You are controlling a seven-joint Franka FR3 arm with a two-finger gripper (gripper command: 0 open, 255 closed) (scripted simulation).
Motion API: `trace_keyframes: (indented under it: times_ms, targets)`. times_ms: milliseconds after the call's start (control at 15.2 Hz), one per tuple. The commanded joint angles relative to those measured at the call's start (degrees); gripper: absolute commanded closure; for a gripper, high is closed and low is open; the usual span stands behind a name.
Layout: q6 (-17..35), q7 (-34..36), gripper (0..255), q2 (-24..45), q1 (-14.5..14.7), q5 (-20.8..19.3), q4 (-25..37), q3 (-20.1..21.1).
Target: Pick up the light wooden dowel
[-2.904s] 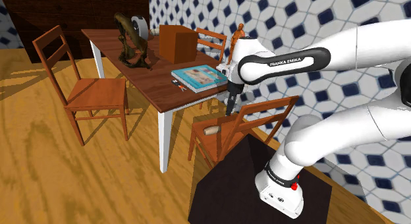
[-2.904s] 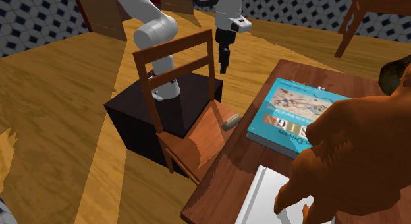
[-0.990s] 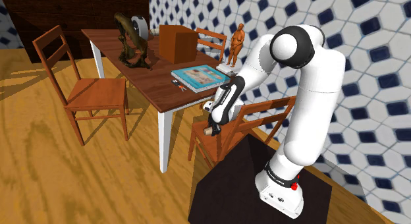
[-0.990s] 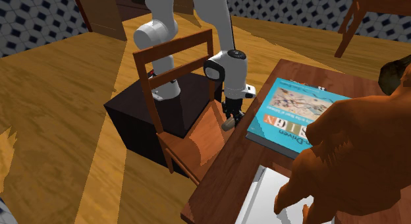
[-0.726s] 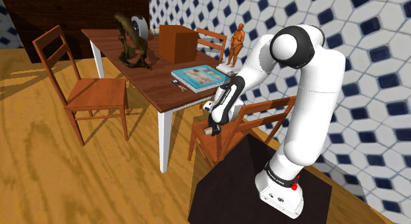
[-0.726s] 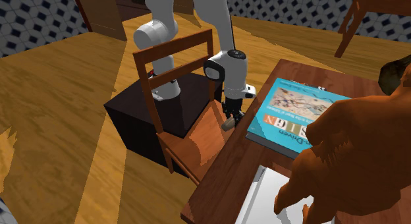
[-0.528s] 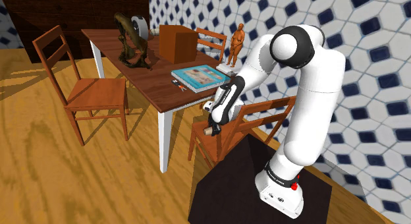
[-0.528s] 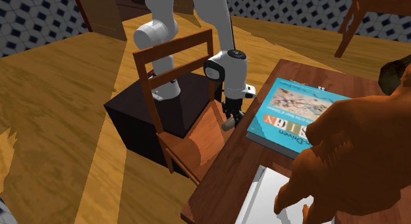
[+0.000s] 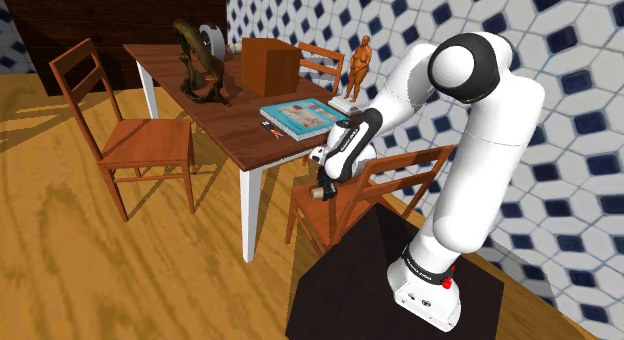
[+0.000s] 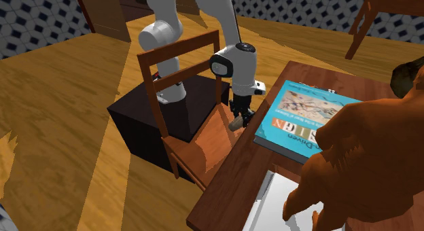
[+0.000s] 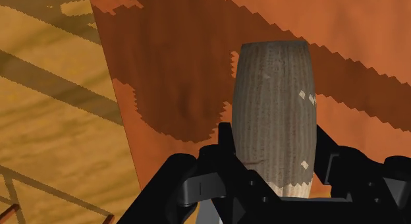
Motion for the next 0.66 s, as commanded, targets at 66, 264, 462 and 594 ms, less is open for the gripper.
trace_keyframes:
  times_ms: [66, 264, 462, 594]
  targets:
    - [-2.80, 1.35, 255, -3.21, 0.90, -2.18, -0.37, -1.53]
    - [-5.60, 2.80, 255, -6.29, 1.31, -4.32, -0.58, -2.40]
    - [-8.48, 3.98, 255, -9.30, 1.37, -6.10, -0.64, -2.81]
    - [-8.63, 4.04, 255, -9.45, 1.34, -6.19, -0.64, -2.79]
